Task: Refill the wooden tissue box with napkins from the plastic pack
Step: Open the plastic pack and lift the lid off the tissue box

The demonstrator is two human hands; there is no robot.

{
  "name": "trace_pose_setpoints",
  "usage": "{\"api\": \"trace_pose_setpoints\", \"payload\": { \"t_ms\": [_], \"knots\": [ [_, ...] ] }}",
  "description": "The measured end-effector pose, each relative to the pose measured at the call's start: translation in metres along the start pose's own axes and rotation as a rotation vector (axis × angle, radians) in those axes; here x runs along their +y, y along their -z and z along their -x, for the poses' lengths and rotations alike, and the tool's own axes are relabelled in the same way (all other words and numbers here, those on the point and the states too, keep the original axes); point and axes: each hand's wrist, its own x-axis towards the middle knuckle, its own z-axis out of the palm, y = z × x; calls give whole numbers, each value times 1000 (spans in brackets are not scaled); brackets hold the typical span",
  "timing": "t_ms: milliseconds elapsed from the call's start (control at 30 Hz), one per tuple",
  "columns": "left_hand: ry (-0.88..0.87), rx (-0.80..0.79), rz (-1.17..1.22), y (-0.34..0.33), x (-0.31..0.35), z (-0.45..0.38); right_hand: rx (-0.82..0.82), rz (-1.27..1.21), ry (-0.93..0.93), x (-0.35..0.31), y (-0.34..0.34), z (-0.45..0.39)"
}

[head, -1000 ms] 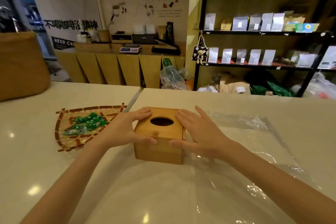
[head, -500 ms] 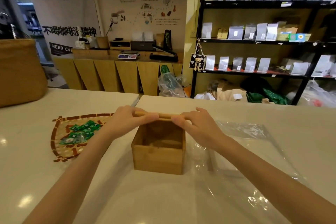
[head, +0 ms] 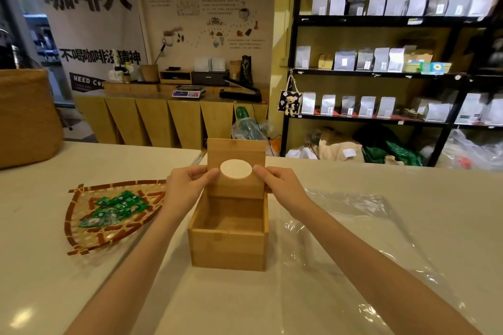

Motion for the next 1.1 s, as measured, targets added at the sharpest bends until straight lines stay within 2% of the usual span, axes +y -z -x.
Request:
{"api": "trace_pose_setpoints", "payload": {
  "t_ms": [67,133,233,300,400,433,500,567,667,800,933,1000,1100],
  "knots": [
    [34,4,-19,0,5,4,-23,18,-15,-1,2,4],
    [-23,77,-140,1,14,14,-56,155,-28,-1,9,11],
    [-373,208,-239,2,41,41,55,623,-112,9,29,25],
    [-583,94,-288,-4,60,63,113,992,-242,19,42,40],
    [-668,-364,-534,-26,80,98,8,1271,-503,38,59,64],
    [-701,-557,-622,-35,82,107,-26,1289,-562,44,62,69],
    [-796,-936,-629,-61,83,126,-55,1250,-670,55,74,83],
    [-905,-1094,-566,-76,81,141,-44,1183,-674,60,75,86],
    [-1108,-1109,-450,-104,79,162,-34,1150,-592,64,83,94],
    [-1113,-1167,-375,-136,78,180,-97,1132,-459,68,110,109],
    [-1251,-1041,-489,-166,81,188,-171,1155,-376,75,132,121],
    [-1268,-1003,-518,-178,82,190,-178,1145,-356,79,139,126],
    [-1255,-1010,-527,-187,79,191,-117,976,-328,78,149,136]
  ]
}}
